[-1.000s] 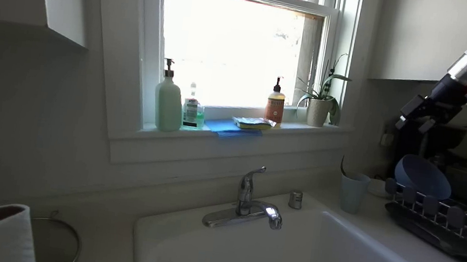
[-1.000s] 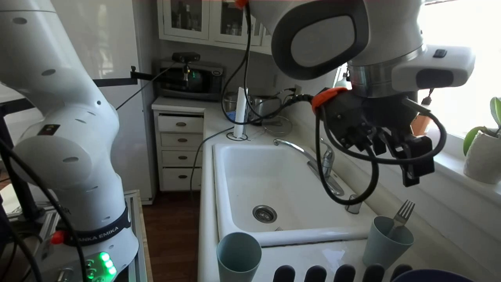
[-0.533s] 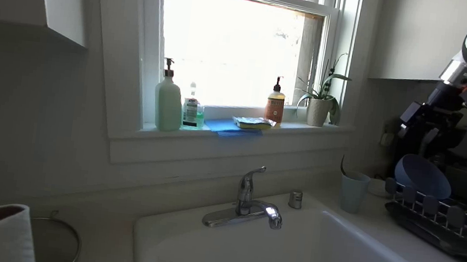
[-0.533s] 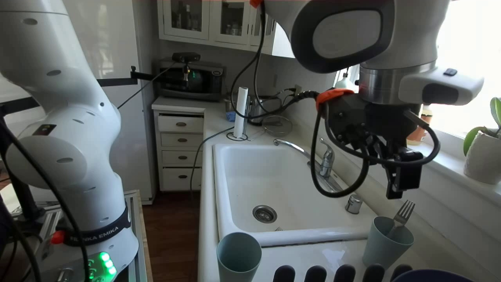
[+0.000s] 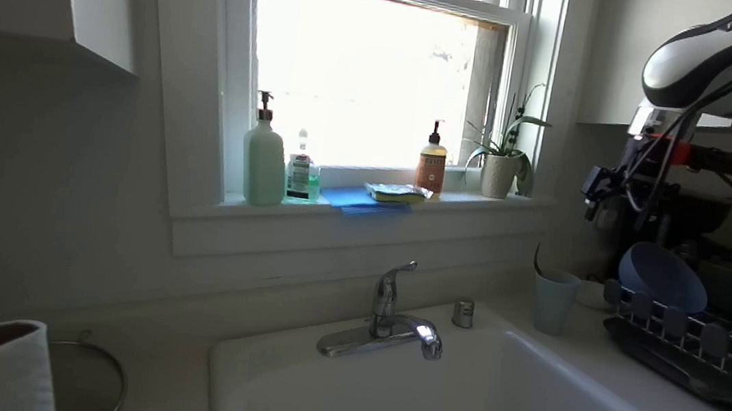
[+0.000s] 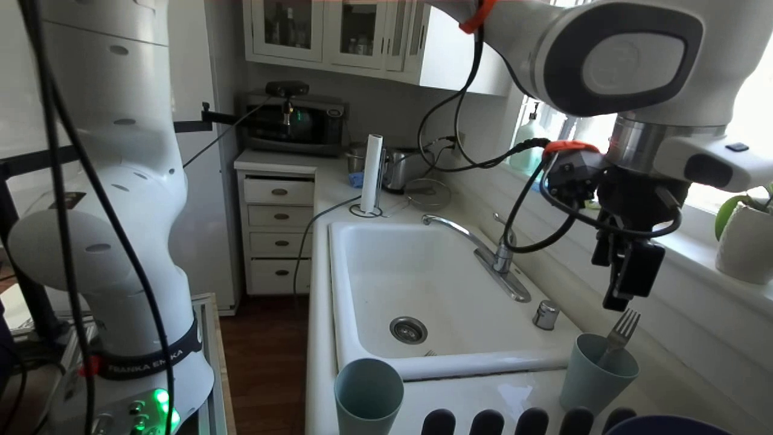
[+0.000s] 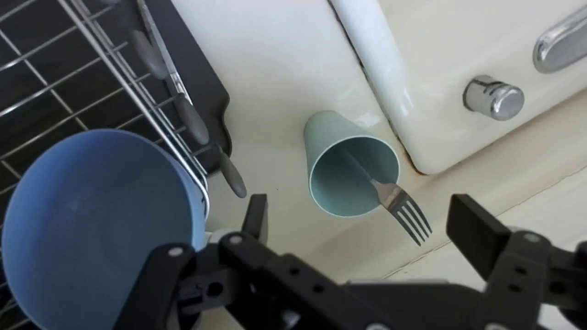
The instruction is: Remove the fork from the grey cup and put it in the sink, then pick another fork from the sink and put it in the grey cup
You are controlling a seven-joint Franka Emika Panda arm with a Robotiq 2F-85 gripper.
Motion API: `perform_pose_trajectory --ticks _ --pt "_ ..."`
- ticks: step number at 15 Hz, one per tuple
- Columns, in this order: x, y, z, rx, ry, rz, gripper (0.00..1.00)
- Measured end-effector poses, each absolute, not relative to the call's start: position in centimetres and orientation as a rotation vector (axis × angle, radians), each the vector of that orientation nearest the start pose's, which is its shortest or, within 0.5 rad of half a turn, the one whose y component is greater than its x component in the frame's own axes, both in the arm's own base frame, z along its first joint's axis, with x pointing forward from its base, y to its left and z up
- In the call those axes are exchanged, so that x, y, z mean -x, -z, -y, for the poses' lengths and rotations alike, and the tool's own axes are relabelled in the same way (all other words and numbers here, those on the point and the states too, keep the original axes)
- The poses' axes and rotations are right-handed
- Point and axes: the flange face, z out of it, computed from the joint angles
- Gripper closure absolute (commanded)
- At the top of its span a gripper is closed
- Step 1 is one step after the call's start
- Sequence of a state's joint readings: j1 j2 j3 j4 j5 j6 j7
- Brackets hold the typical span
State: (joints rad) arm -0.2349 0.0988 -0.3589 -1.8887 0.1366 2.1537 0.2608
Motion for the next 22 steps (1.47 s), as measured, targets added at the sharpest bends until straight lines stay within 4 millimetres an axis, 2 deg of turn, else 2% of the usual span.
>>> perform_pose_trajectory --ticks 5,10,11,12,17,22 --pt "-55.8 -44.5 33.6 2.637 0.362 -1.552 0.0" --pt "-59.5 -40.9 34.1 2.588 0.365 -1.682 0.0" --pt "-60.0 -40.3 34.1 2.582 0.361 -1.699 0.09" --pt "-60.5 -39.8 34.1 2.576 0.358 -1.712 0.26" --pt "-62.3 -38.7 33.8 2.559 0.36 -1.742 0.62" --pt "-62.8 -38.6 33.9 2.548 0.368 -1.755 0.97"
